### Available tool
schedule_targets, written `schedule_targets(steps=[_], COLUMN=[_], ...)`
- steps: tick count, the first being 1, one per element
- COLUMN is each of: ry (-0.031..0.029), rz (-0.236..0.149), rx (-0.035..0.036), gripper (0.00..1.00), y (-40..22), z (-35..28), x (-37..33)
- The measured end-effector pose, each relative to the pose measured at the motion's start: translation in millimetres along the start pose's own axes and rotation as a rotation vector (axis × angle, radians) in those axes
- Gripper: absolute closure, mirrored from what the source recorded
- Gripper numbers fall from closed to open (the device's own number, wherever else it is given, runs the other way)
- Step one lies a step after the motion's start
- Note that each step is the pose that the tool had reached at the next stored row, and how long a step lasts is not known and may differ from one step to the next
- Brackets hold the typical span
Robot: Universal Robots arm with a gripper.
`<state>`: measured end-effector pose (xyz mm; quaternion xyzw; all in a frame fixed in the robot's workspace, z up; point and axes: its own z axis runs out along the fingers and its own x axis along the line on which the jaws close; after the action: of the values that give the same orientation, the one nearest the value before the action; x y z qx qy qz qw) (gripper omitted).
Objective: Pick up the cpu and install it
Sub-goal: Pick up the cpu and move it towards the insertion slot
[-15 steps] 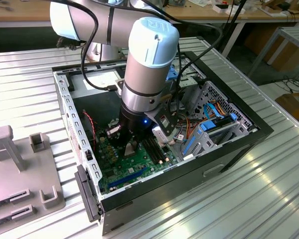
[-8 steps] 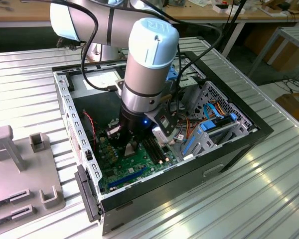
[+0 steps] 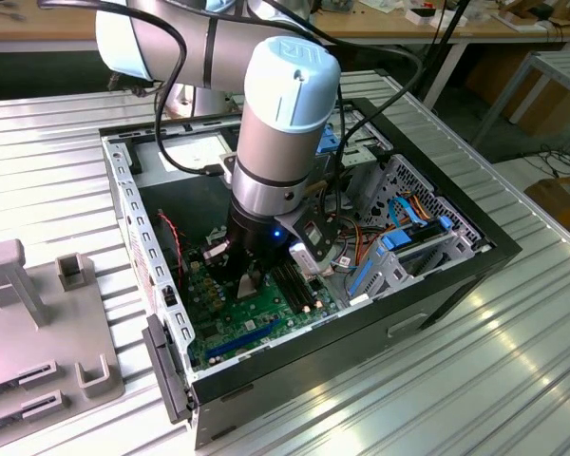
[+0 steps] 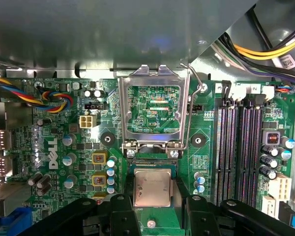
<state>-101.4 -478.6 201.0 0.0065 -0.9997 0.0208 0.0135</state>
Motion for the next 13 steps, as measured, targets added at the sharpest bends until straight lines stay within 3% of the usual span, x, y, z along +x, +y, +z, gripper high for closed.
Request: schedule_targets(steps=[13], ry=[0.0000], rz=[0.000], rx=[-0.0010], gripper=[0.58], y=[0.0], z=[0.0], x=[0.0])
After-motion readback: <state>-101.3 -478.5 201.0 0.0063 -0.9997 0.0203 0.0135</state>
